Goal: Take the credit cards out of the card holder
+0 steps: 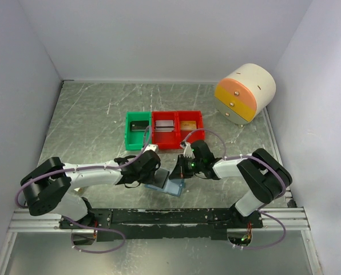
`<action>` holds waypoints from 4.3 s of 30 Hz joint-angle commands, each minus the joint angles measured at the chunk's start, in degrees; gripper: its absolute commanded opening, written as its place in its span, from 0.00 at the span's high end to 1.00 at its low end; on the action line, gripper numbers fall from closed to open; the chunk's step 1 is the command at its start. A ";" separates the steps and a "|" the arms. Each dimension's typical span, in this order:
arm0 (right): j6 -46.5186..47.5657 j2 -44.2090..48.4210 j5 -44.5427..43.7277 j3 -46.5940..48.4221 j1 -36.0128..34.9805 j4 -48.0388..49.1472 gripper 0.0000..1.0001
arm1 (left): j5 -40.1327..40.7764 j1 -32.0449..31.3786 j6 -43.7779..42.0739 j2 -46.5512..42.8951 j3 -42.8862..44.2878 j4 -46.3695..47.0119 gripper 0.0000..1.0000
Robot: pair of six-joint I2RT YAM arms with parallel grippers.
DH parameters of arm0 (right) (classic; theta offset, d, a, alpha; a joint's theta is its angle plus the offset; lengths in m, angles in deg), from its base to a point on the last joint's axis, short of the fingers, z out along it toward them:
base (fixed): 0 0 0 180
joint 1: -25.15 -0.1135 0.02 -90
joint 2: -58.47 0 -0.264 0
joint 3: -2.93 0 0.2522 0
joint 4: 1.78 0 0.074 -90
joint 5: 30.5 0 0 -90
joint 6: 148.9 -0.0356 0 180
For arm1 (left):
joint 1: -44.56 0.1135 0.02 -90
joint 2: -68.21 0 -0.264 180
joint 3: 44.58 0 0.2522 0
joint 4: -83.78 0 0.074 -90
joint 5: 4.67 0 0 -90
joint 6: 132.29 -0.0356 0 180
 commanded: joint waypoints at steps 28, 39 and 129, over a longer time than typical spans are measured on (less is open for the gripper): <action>-6.06 -8.12 3.45 6.03 -2.53 8.37 1.00 | -2.35 -0.87 5.34 -2.46 -5.28 -5.47 0.65; 1.51 -4.30 2.11 4.12 2.11 -1.10 1.00 | 0.23 -0.85 6.29 -1.06 -6.06 -5.84 0.64; -5.22 -3.84 -0.70 1.49 0.37 5.40 0.77 | -2.47 -0.89 2.06 2.23 2.65 -0.37 0.69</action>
